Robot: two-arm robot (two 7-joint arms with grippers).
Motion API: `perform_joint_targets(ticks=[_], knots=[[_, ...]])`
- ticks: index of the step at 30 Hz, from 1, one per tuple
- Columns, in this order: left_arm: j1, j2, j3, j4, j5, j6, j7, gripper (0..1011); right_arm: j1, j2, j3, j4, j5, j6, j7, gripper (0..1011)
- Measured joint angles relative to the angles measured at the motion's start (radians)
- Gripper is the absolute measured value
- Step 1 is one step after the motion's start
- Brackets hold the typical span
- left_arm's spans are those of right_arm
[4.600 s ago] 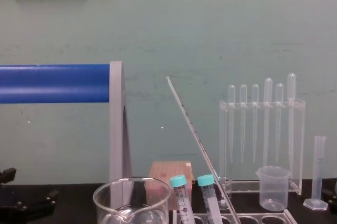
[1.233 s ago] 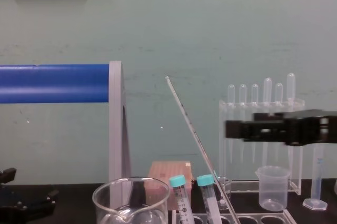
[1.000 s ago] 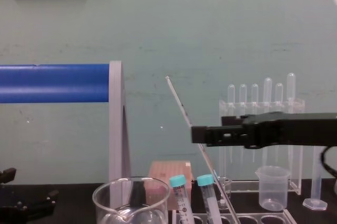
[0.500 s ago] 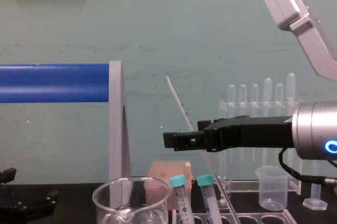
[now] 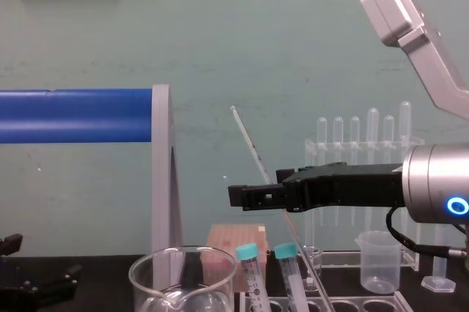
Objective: Hold the thermometer with one hand and immerse one end into the beaker, then reinsert it into the test tube rack.
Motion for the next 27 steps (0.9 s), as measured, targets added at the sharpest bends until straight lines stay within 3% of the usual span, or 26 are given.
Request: perform_joint_targets(ticks=[3, 12, 27], knots=[[0.0, 0.0, 0.0, 0.0, 0.0, 0.0, 0.0, 1008, 0.0, 0.001, 0.0, -0.001, 0.001, 0.0, 0.0, 965], [0.0, 0.0, 0.0, 0.0, 0.0, 0.0, 0.0, 1008, 0.0, 0.001, 0.0, -0.002, 0.002, 0.0, 0.001, 734], [0.0, 0.0, 0.0, 0.0, 0.0, 0.0, 0.0, 1008, 0.0, 0.003, 0.0, -0.003, 0.005, 0.0, 0.001, 248]])
